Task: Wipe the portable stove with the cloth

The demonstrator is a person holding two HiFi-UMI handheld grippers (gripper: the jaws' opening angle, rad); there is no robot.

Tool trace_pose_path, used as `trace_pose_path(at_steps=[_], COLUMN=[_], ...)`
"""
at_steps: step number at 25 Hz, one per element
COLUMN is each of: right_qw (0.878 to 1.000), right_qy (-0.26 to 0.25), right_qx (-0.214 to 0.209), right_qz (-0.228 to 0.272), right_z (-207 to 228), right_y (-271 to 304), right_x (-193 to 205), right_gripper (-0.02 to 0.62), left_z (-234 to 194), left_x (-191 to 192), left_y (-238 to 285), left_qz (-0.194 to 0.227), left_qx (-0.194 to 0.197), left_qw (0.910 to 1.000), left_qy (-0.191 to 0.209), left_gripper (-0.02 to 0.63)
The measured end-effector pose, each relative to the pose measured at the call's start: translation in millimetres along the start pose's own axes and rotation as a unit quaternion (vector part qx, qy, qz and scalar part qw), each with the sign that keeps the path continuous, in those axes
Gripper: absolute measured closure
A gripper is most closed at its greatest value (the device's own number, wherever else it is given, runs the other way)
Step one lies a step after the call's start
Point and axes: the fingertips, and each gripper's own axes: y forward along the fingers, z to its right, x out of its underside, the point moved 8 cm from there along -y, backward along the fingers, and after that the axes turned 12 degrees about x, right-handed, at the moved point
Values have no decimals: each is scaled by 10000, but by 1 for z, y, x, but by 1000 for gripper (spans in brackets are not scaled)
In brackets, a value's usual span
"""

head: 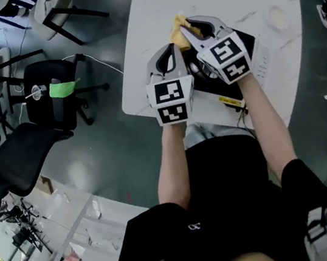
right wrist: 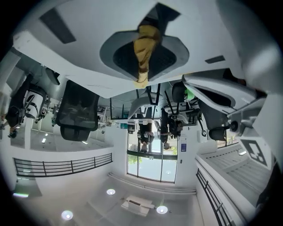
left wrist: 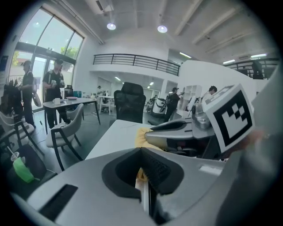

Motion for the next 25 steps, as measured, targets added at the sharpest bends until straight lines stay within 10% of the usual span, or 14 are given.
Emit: trace_pose_path(at_steps=[7, 25], right_qw=[9989, 9850], right_qy=[-111, -811], right_qx=[294, 1206], right_qz=[339, -927], right_z=[48, 80], right_y=[-9, -65], right_x=[-32, 62], right_gripper=[538, 545], left_z=[17, 58], left_x=[-11, -6], left_y=[16, 27], left_qz=[-28, -95], left_qx=[214, 820], left_qw=[9996, 9958], left_qy=[168, 384], left_gripper=[609, 609])
